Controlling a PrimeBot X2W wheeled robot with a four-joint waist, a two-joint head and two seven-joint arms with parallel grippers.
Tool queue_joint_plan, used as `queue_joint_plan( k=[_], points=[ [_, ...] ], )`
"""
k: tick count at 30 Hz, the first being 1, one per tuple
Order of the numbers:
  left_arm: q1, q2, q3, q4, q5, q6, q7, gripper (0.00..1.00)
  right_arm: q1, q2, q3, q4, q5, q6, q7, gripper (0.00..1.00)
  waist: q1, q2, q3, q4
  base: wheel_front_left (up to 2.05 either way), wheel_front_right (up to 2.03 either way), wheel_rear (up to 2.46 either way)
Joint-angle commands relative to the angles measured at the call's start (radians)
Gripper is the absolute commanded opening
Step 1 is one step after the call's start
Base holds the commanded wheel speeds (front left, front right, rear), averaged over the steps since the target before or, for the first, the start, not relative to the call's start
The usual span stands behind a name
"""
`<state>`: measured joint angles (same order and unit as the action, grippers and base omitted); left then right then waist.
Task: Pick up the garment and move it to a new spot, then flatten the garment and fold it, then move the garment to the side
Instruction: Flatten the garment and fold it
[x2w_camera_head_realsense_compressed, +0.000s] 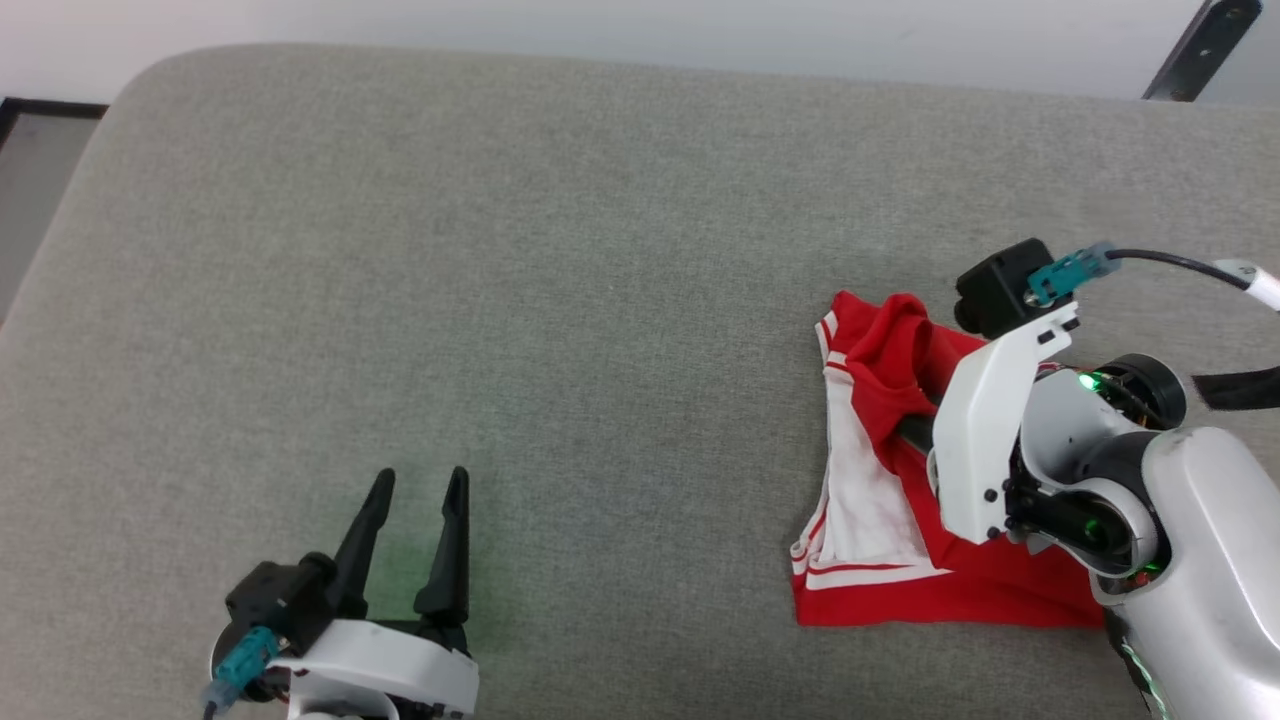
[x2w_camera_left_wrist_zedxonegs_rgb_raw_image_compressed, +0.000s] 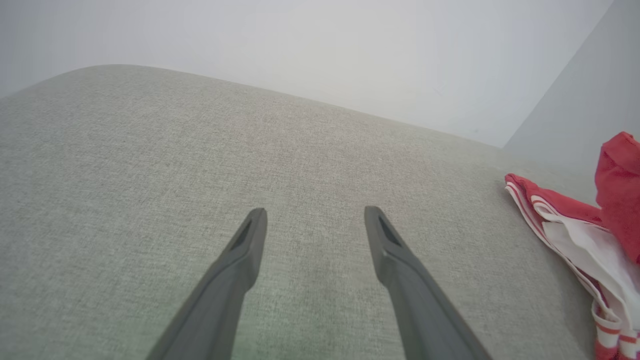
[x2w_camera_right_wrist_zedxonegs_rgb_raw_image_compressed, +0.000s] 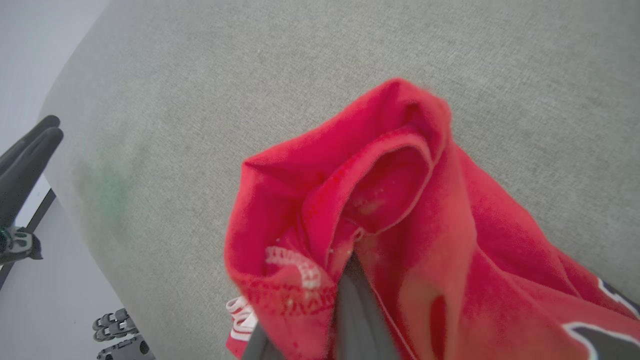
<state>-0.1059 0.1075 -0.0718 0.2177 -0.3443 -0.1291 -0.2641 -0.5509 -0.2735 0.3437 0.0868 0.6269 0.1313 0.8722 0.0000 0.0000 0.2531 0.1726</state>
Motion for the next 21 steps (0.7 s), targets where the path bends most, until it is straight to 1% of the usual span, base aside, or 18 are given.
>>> queue_joint_plan(
  k=[1,2,3,4,5,6,12,15,18,21],
  points=[
    [-0.015,0.000,-0.001,0.003,-0.005,-0.002,0.000,1.00,-0.019,-0.005,0.013,0.016,-0.002,-0.001,-0.019,0.00,0.0000,0.0000,0.007,0.008,0.00,0.00,0.00],
    [-0.016,0.000,0.000,0.005,-0.006,-0.002,0.000,1.00,-0.020,-0.005,0.016,0.031,0.002,-0.001,-0.031,0.00,0.0000,0.0000,0.008,0.009,0.00,0.00,0.00],
    [-0.017,0.001,0.000,0.006,-0.007,-0.002,0.000,1.00,-0.018,-0.003,0.018,0.047,0.008,-0.001,-0.039,0.04,0.0000,0.0000,0.009,0.009,0.00,0.00,0.00],
    [-0.017,0.002,0.002,0.007,-0.007,-0.002,0.000,1.00,-0.022,-0.003,0.020,0.059,0.007,-0.001,-0.048,0.44,0.0000,0.0000,0.008,0.007,0.00,0.00,0.00],
    [-0.018,0.004,0.003,0.008,-0.008,-0.002,0.000,1.00,-0.026,0.000,0.016,0.070,0.008,-0.001,-0.061,0.94,0.0000,0.0000,0.007,0.004,0.00,0.00,0.00],
    [-0.020,0.006,0.004,0.008,-0.007,-0.002,0.000,1.00,-0.028,0.010,0.008,0.081,0.019,-0.001,-0.071,1.00,0.0000,0.0000,0.004,0.000,0.00,0.00,0.00],
    [-0.030,0.012,-0.005,0.011,-0.006,-0.003,0.000,1.00,-0.018,0.038,-0.011,0.107,0.068,-0.001,-0.100,1.00,0.0000,0.0000,-0.029,-0.039,0.00,0.00,0.00],
    [-0.033,0.016,-0.011,0.012,-0.012,-0.003,0.000,1.00,-0.009,0.036,-0.012,0.095,0.082,-0.001,-0.120,1.00,0.0000,0.0000,-0.050,-0.065,0.00,0.00,0.00],
    [-0.033,0.021,-0.013,0.017,-0.021,-0.003,0.000,1.00,0.003,0.019,-0.012,0.080,0.090,-0.001,-0.142,1.00,0.0000,0.0000,-0.073,-0.094,0.00,0.00,0.00],
    [-0.039,0.031,-0.028,0.023,-0.028,-0.003,0.000,1.00,0.025,-0.014,-0.028,0.071,0.086,-0.001,-0.182,1.00,0.0000,0.0000,-0.099,-0.118,0.00,0.00,0.00]
  ],
)
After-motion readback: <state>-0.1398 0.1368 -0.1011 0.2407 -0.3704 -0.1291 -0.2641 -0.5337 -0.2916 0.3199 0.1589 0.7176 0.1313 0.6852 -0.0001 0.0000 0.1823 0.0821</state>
